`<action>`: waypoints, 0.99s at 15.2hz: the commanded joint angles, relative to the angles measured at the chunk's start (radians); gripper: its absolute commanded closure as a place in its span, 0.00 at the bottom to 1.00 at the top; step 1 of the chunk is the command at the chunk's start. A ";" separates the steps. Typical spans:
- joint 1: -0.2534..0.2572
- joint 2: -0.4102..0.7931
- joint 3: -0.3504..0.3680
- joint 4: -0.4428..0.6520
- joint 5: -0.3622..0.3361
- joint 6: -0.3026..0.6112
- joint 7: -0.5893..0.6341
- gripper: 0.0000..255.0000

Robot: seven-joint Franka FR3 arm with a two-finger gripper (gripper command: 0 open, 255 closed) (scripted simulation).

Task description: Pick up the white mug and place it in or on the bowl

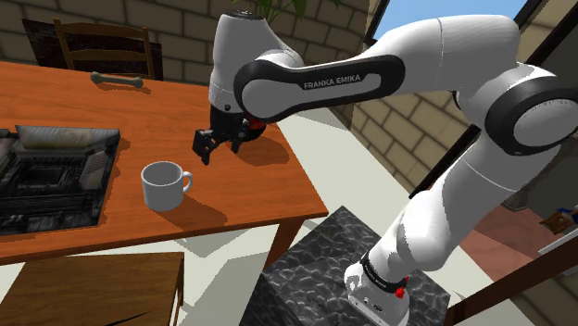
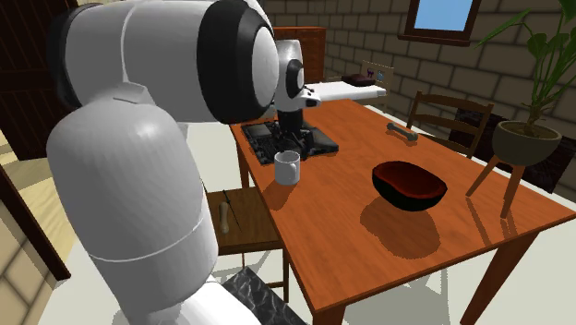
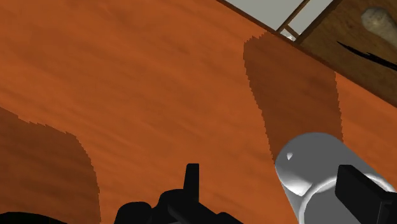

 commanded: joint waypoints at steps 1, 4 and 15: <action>0.013 0.074 0.017 0.049 -0.035 0.018 0.047 0.00; 0.045 0.190 0.032 0.147 -0.092 0.021 0.115 0.00; 0.212 0.581 0.014 0.559 -0.252 -0.037 0.268 0.00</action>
